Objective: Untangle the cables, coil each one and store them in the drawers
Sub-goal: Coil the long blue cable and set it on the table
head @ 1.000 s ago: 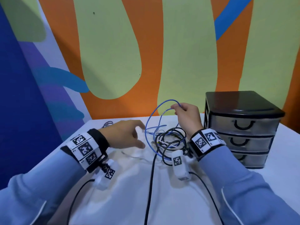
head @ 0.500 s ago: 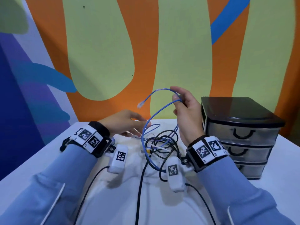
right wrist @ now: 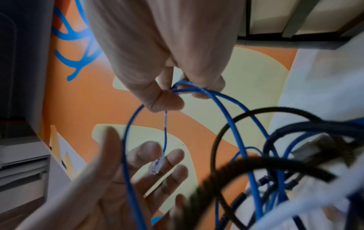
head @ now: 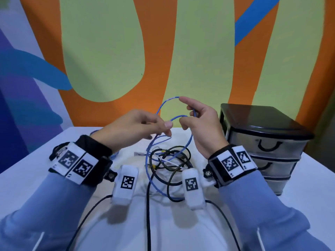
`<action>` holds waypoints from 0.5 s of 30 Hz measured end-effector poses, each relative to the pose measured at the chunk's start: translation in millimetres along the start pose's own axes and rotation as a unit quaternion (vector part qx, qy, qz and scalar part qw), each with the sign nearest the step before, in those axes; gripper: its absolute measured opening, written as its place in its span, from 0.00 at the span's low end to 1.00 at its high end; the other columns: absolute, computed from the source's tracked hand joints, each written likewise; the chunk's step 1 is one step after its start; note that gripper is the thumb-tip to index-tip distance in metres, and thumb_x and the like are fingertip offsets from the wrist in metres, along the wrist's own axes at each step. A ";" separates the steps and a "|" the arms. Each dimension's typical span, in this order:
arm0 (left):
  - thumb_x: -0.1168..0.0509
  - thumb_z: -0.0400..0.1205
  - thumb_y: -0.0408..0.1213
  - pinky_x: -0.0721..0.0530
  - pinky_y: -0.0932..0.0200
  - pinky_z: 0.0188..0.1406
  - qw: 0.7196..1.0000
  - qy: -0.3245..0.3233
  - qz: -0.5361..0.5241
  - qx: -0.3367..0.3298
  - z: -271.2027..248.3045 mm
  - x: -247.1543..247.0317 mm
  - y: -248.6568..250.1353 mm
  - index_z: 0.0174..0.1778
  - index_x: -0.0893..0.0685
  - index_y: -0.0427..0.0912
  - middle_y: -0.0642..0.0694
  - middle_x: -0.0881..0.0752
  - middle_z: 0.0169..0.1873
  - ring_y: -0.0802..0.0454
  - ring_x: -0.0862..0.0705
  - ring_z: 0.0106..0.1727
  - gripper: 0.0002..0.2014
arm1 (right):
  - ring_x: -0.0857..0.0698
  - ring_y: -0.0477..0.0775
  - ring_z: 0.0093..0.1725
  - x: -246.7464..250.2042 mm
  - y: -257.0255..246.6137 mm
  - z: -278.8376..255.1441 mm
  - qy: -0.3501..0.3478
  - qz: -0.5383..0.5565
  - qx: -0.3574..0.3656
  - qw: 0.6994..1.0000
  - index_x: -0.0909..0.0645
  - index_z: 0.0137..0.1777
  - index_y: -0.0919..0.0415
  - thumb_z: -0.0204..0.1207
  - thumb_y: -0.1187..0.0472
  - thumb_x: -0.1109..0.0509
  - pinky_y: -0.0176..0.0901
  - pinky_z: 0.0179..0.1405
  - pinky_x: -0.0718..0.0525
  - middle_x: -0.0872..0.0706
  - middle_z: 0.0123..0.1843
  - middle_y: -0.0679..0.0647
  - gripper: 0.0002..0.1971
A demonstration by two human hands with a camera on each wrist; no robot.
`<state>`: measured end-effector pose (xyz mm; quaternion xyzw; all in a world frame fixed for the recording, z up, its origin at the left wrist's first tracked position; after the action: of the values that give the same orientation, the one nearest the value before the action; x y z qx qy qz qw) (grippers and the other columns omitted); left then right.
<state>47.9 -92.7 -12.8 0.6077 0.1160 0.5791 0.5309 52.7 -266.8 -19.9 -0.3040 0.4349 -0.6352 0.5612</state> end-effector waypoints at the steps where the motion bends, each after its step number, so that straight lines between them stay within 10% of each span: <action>1: 0.27 0.81 0.61 0.15 0.46 0.66 1.000 0.013 -0.003 -0.015 0.2 1.4 0.7 0.43 0.05 0.48 0.53 0.06 0.51 0.53 0.13 0.58 0.19 | 0.28 0.45 0.43 -0.5 -2.9 -0.1 -0.006 -0.003 0.006 1.000 0.11 0.68 0.53 0.64 0.83 0.30 0.30 0.38 0.23 0.25 0.49 0.48 0.35; 4: 0.27 0.86 0.54 0.12 0.44 0.63 0.991 0.108 -0.073 -0.009 4.0 22.0 -10.7 0.36 0.10 0.47 0.55 0.09 0.46 0.54 0.14 0.58 0.17 | 0.29 0.46 0.38 3.6 -15.8 0.3 0.001 0.047 0.031 0.998 0.09 0.66 0.53 0.67 0.83 0.31 0.35 0.39 0.24 0.25 0.46 0.48 0.32; 7: 0.34 0.91 0.48 0.11 0.58 0.39 0.942 0.275 -0.189 0.032 -1.3 58.6 -33.6 0.36 0.16 0.48 0.54 0.12 0.42 0.51 0.10 0.47 0.18 | 0.25 0.44 0.38 10.2 -26.6 3.0 -0.001 0.172 0.031 0.985 0.10 0.67 0.60 0.79 0.77 0.31 0.35 0.39 0.25 0.22 0.44 0.47 0.21; 10: 0.37 0.93 0.44 0.17 0.65 0.23 0.912 0.306 -0.262 0.078 -6.1 64.3 -48.1 0.40 0.19 0.44 0.44 0.14 0.41 0.55 0.13 0.29 0.16 | 0.23 0.45 0.41 -1.0 -36.7 0.4 -0.063 0.275 0.030 0.959 0.14 0.71 0.64 0.87 0.73 0.36 0.36 0.41 0.22 0.19 0.44 0.48 0.17; 15: 0.30 0.86 0.55 0.19 0.51 0.63 0.945 0.318 0.077 0.000 -6.6 64.4 -19.1 0.60 0.13 0.53 0.45 0.16 0.60 0.50 0.18 0.61 0.12 | 0.19 0.44 0.46 -23.8 -39.5 -8.6 -0.100 0.259 0.045 0.960 0.14 0.72 0.64 0.88 0.72 0.37 0.38 0.48 0.19 0.17 0.48 0.50 0.17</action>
<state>70.9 -32.8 8.2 0.3988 0.2313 0.7815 0.4204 31.8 -242.1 14.1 -0.2169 0.4114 -0.4537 0.7602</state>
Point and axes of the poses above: each hand's wrist, its own z-axis towards the middle knuckle, its own x-axis out of the back of the hand, y = z × x, the point moved 9 cm from there along z, towards the middle knuckle
